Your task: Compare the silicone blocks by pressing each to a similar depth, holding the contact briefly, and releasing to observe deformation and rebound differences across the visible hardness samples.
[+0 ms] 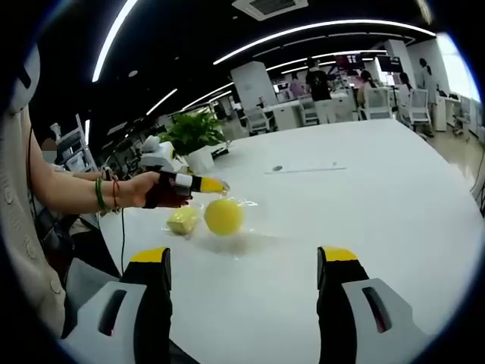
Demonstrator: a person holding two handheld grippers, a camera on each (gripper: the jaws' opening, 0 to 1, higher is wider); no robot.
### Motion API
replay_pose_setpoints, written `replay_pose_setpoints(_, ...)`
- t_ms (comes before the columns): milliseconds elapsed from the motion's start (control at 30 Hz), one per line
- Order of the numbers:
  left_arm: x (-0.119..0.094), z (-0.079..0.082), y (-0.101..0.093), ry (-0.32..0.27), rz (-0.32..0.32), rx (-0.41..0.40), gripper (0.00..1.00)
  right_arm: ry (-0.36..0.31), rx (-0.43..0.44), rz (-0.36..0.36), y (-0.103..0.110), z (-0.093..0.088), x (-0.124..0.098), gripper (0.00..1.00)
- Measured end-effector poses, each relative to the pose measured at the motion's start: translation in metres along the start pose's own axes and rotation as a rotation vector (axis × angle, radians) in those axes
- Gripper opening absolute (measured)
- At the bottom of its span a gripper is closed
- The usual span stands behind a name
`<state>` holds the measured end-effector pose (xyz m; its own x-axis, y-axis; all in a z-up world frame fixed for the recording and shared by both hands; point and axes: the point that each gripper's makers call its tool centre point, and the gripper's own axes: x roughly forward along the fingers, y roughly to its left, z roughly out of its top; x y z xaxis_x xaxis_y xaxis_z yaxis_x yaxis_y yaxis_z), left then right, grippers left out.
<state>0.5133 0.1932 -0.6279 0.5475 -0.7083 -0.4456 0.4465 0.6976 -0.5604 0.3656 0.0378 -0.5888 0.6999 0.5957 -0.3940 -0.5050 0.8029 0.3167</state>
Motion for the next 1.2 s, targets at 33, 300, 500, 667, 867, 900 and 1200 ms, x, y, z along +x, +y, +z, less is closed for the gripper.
replay_pose_setpoints(33,-0.001,0.001,-0.001,-0.002,0.001,0.006,0.00,-0.002,-0.002,0.000,0.001,0.001,-0.001,0.73)
replay_pose_setpoints(300,-0.014,0.005,-0.014,-0.007,-0.012,0.049,0.00,-0.017,-0.029,0.004,0.008,0.009,-0.006,0.73)
replay_pose_setpoints(500,-0.029,0.008,-0.021,-0.011,-0.010,0.083,0.00,-0.020,-0.055,0.021,0.019,0.015,-0.008,0.72)
replay_pose_setpoints(667,-0.047,0.010,-0.026,-0.015,-0.004,0.129,0.00,-0.029,-0.085,0.043,0.027,0.024,-0.006,0.72)
replay_pose_setpoints(867,-0.069,0.013,-0.028,-0.029,0.007,0.161,0.00,-0.031,-0.119,0.067,0.038,0.031,-0.004,0.72)
replay_pose_setpoints(900,-0.072,0.013,-0.028,-0.029,0.007,0.163,0.00,-0.029,-0.126,0.071,0.040,0.032,-0.003,0.72)
replay_pose_setpoints(1200,-0.100,0.020,-0.043,-0.041,-0.003,0.218,0.00,-0.016,-0.218,0.124,0.058,0.051,0.003,0.73)
